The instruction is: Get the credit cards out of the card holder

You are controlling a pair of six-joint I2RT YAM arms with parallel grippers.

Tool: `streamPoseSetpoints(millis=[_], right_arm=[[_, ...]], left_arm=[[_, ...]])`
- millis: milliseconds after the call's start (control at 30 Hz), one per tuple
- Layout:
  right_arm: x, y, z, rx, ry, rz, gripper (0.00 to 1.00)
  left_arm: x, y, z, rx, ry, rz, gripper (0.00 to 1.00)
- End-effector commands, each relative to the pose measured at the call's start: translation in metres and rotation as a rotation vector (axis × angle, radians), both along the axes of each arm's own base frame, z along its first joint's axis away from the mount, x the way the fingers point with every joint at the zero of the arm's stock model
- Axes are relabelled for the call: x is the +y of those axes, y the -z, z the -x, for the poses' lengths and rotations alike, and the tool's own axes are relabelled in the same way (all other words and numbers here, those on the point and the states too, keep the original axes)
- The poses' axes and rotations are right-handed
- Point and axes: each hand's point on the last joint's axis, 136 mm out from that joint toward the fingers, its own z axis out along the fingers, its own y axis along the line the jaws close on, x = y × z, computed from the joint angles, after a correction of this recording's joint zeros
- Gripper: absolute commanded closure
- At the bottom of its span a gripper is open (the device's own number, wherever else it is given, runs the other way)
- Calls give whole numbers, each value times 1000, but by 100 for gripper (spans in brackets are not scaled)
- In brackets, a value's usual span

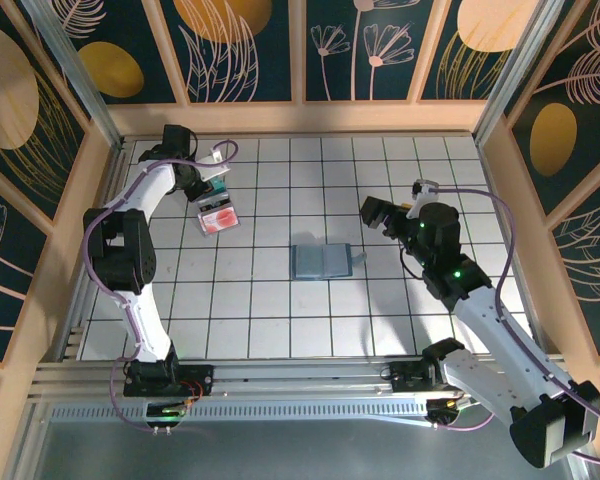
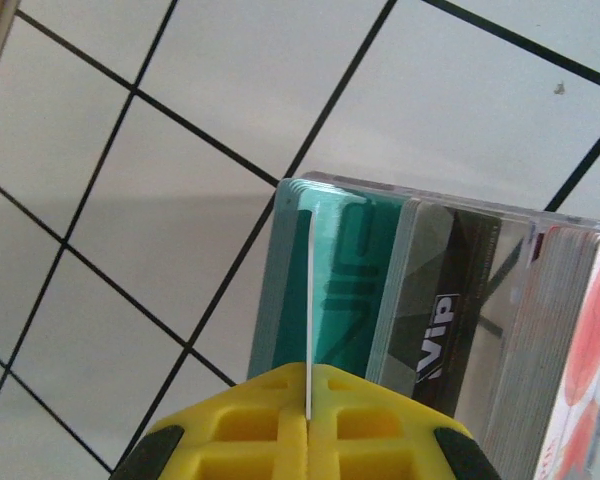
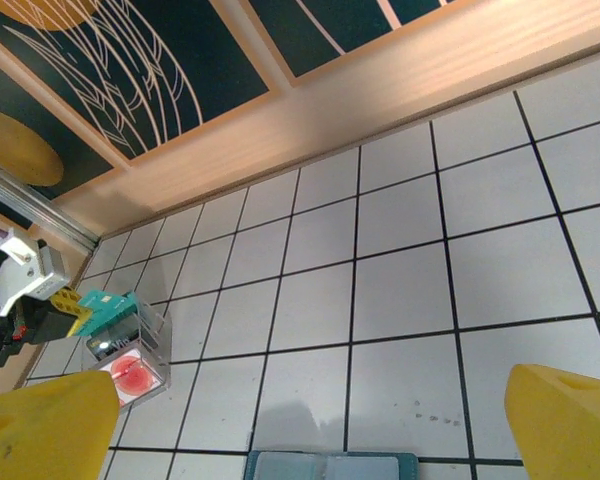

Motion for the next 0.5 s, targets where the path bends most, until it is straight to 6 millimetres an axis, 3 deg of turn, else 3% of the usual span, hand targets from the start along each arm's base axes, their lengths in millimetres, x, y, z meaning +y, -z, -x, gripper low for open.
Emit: streamPoseSetpoints(millis=[0, 467], right_arm=[[-6, -15, -5, -27, 41, -23, 1], [-4, -13, -6, -19, 33, -31, 1]], left_arm=[[-2, 3, 2, 26, 47, 10, 100], [2, 19, -7, 57, 45, -16, 100]])
